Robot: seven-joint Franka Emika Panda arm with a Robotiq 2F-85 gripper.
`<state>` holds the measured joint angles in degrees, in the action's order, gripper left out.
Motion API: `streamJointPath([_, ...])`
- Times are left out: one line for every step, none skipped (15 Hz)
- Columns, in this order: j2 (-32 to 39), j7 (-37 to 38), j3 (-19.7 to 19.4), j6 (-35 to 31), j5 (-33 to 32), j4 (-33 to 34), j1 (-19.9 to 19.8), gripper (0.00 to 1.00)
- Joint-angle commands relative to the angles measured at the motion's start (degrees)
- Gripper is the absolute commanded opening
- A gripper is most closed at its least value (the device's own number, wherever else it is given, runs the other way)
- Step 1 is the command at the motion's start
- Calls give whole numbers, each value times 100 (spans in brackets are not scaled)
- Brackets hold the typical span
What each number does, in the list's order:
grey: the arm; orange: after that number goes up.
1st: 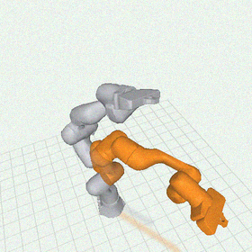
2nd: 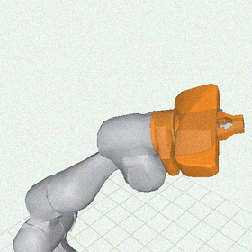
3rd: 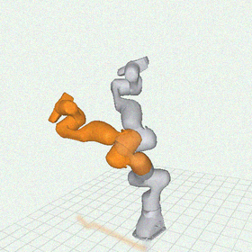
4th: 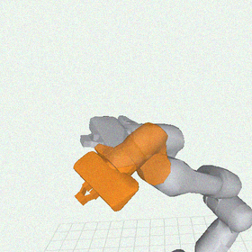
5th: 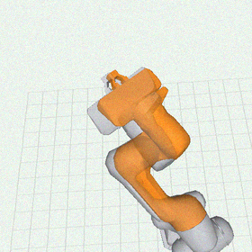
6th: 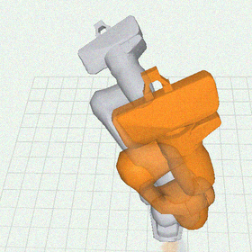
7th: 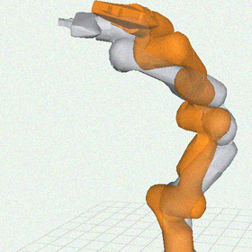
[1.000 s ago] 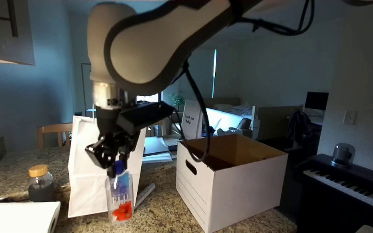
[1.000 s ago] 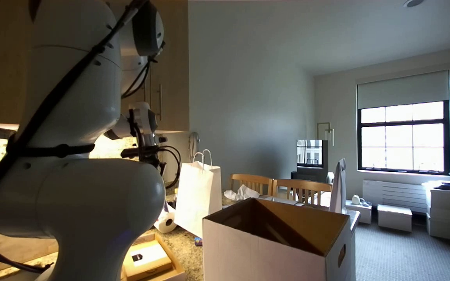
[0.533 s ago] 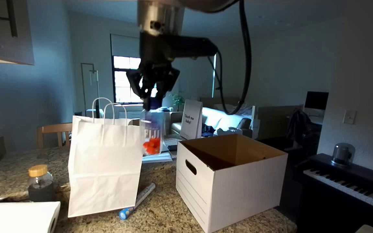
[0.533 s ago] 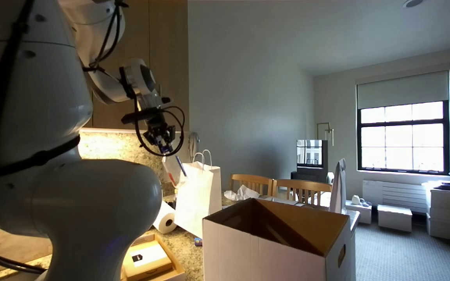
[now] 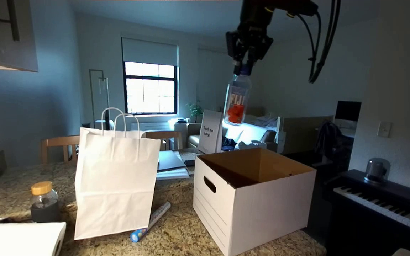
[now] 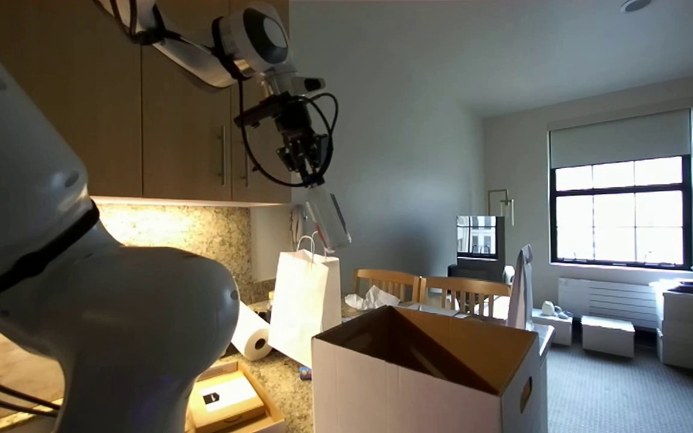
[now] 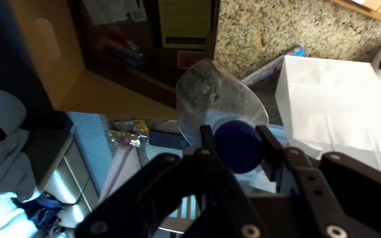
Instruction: Pick up the bottles from the counter and put put them in the box
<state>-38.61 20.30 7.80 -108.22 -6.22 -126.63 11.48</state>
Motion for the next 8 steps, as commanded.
streamJointPath([-92,-663,-634,-176,4,-92,-746,15])
streamJointPath([-5,-827,-863,-332,-8,-100,-935,15])
streamJointPath([222,-916,-1018,-477,-86,-38,-1171,15])
streamJointPath([416,-1117,-1245,-601,-43,3,-1308,15])
streamJointPath([738,-1251,-1400,-686,-26,123,-1449,15])
streamJointPath([997,-1411,-1572,-859,25,150,-1550,15])
streamJointPath([1347,-1618,-1735,-897,142,269,-1578,15])
streamJointPath([1648,-1800,-1880,-1059,242,285,-1601,15])
